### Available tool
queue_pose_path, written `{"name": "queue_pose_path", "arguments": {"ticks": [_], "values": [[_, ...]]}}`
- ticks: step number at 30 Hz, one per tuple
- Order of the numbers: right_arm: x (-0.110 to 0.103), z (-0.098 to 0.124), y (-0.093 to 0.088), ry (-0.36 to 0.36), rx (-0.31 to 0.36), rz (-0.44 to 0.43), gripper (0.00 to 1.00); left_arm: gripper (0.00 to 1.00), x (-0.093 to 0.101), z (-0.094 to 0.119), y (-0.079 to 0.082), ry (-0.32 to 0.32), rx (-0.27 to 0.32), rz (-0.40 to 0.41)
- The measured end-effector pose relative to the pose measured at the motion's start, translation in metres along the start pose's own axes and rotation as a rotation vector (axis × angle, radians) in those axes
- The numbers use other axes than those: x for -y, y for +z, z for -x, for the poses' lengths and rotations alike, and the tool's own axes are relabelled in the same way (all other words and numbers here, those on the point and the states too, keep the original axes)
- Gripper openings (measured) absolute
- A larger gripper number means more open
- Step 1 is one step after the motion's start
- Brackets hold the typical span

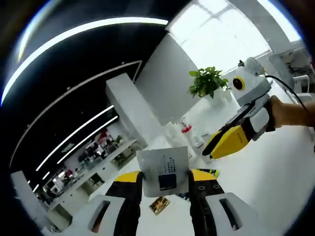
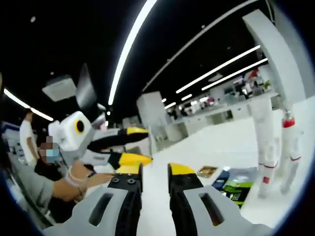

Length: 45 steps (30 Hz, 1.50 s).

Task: Arrange the skincare products in the storage area until every visible bottle or jar stands upright without overlapping.

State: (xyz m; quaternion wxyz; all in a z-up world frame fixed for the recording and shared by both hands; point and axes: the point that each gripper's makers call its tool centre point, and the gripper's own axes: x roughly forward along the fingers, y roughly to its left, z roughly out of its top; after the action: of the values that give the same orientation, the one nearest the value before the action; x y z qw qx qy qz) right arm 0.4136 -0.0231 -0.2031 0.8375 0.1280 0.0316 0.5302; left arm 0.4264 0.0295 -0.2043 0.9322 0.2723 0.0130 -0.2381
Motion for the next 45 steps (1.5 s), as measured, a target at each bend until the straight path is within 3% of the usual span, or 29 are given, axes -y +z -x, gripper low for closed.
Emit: {"name": "queue_pose_path", "arguments": {"ticks": [5,13,16,18,21,24,28,31,34,35,37,40,41,43,44,45], "values": [[0.003,0.002,0.007,-0.004,0.031,0.001,0.12,0.38,0.006,-0.004,0.001,0.048,0.048,-0.040],[0.012,-0.004,-0.001,-0.010,0.015,-0.042,0.10,0.38,0.023,-0.014,0.000,-0.008,0.084,-0.004],[0.015,-0.005,-0.003,-0.033,0.008,-0.033,0.01,0.38,0.029,-0.016,-0.001,-0.012,0.096,-0.014],[0.015,-0.005,-0.005,-0.039,0.009,-0.030,0.01,0.38,0.030,-0.017,-0.001,-0.005,0.101,-0.029],[0.017,-0.006,-0.007,-0.049,0.017,-0.037,0.00,0.39,0.029,-0.018,-0.005,-0.016,0.115,0.000],[0.021,-0.005,-0.003,-0.059,0.070,-0.067,0.00,0.40,0.027,-0.019,-0.006,-0.038,0.155,0.059],[0.024,-0.001,0.013,-0.042,0.193,-0.166,0.00,0.49,0.028,-0.020,-0.013,-0.106,0.177,0.218],[0.016,0.004,0.026,0.041,0.275,-0.216,0.00,0.56,0.030,-0.019,-0.011,-0.189,0.241,0.398],[0.011,0.007,0.030,0.058,0.312,-0.224,0.00,0.54,0.035,-0.015,-0.005,-0.324,0.305,0.644],[0.012,0.008,0.031,0.052,0.326,-0.230,0.00,0.53,0.040,-0.010,0.002,-0.412,0.353,0.730],[0.012,0.007,0.028,0.050,0.322,-0.231,0.00,0.51,0.045,-0.005,0.006,-0.536,0.372,0.912],[0.010,0.006,0.022,0.063,0.336,-0.274,0.00,0.42,0.037,-0.003,0.008,-0.599,0.443,1.124],[0.009,0.005,0.020,0.072,0.335,-0.292,0.00,0.30,0.037,-0.001,0.007,-0.652,0.461,1.210],[0.006,0.003,0.016,0.098,0.326,-0.315,0.00,0.16,0.036,0.001,0.005,-0.708,0.485,1.285],[0.006,0.003,0.016,0.095,0.329,-0.313,0.00,0.16,0.032,-0.002,0.002,-0.704,0.498,1.352],[0.006,0.003,0.015,0.090,0.332,-0.313,0.00,0.16,0.033,-0.003,-0.002,-0.711,0.474,1.369]]}}
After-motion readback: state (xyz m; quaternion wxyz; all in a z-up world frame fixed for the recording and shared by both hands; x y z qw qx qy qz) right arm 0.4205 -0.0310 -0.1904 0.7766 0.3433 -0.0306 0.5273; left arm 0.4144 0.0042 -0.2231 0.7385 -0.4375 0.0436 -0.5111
